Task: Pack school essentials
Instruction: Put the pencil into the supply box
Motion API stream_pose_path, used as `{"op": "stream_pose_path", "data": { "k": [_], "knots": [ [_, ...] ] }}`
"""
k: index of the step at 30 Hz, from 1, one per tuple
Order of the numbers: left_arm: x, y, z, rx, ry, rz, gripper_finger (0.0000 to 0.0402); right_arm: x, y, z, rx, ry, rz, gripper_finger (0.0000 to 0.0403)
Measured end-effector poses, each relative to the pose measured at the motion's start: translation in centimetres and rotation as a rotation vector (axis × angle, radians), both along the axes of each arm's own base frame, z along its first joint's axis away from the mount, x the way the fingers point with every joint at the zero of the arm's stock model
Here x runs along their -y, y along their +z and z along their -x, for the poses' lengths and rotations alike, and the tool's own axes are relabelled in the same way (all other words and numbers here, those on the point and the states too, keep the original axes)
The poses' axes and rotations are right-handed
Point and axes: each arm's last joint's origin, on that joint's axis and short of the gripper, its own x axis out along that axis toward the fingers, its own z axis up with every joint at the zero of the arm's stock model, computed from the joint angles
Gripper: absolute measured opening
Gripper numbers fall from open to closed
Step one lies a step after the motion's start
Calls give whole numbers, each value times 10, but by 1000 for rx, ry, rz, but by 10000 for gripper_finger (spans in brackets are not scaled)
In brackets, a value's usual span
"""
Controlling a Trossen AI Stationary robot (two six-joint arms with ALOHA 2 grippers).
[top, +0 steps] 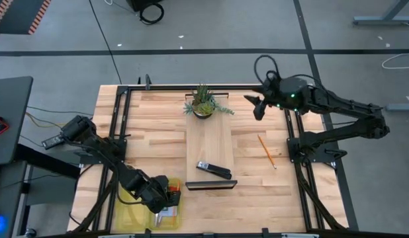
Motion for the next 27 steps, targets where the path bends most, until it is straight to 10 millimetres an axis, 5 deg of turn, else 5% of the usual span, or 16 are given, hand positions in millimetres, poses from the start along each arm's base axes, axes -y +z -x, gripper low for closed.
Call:
{"op": "stream_pose_path", "data": {
  "k": [13, 27],
  "knots": [
    [-7, 27, 2, 195, -260, -142, 125, -2, -111, 8, -129, -140, -270, 196],
    [-32, 74, 14, 419, -535, -248, 84, -8, -201, 30, -193, -431, -521, 196]
  ]
}}
